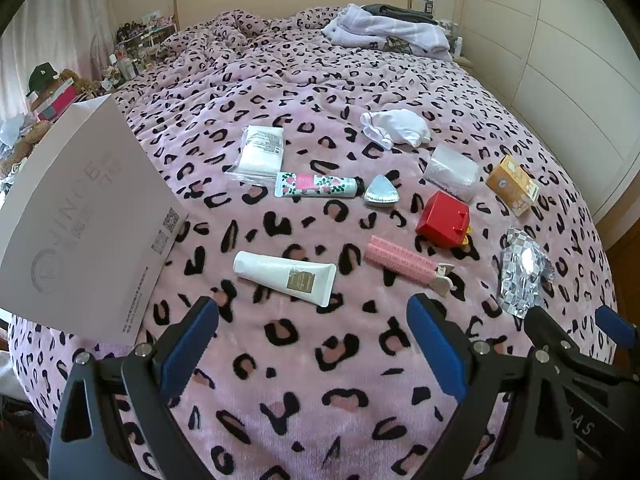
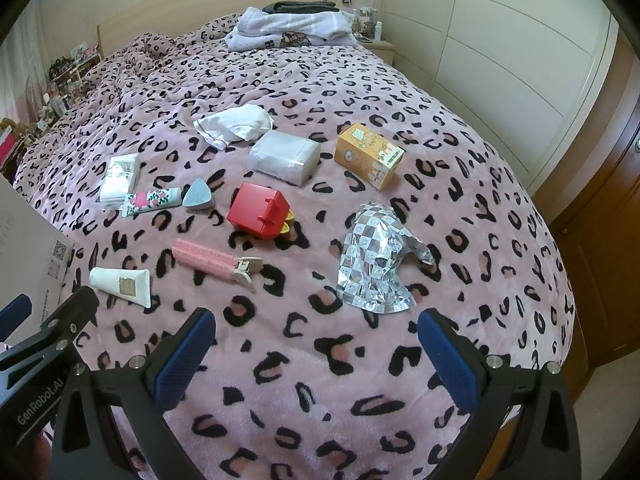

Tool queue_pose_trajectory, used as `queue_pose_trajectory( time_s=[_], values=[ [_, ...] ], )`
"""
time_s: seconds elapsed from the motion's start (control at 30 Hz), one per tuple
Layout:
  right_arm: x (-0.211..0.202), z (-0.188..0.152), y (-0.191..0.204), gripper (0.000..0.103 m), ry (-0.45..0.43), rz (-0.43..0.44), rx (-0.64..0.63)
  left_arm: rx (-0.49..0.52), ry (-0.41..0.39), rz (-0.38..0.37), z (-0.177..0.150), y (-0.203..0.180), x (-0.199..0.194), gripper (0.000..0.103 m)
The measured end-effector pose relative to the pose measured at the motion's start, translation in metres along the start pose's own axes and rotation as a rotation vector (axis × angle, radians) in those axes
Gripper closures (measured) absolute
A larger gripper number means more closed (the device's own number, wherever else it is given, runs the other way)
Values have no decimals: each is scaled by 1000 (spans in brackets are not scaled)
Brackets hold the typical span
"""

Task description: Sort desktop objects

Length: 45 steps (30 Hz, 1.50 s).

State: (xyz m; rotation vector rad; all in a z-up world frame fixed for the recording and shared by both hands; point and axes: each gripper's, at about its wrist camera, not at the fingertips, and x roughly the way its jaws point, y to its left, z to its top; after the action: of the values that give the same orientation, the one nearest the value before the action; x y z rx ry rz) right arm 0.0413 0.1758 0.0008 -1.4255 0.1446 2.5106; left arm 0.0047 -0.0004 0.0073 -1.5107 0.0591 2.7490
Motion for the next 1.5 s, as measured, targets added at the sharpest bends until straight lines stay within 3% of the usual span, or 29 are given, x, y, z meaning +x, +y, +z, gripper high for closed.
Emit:
queue_pose_trajectory(
  time_s=[1.5],
  values=[
    [0,0,1,0,2,6,0,-5,0,4,-2,4,1,7]
  ],
)
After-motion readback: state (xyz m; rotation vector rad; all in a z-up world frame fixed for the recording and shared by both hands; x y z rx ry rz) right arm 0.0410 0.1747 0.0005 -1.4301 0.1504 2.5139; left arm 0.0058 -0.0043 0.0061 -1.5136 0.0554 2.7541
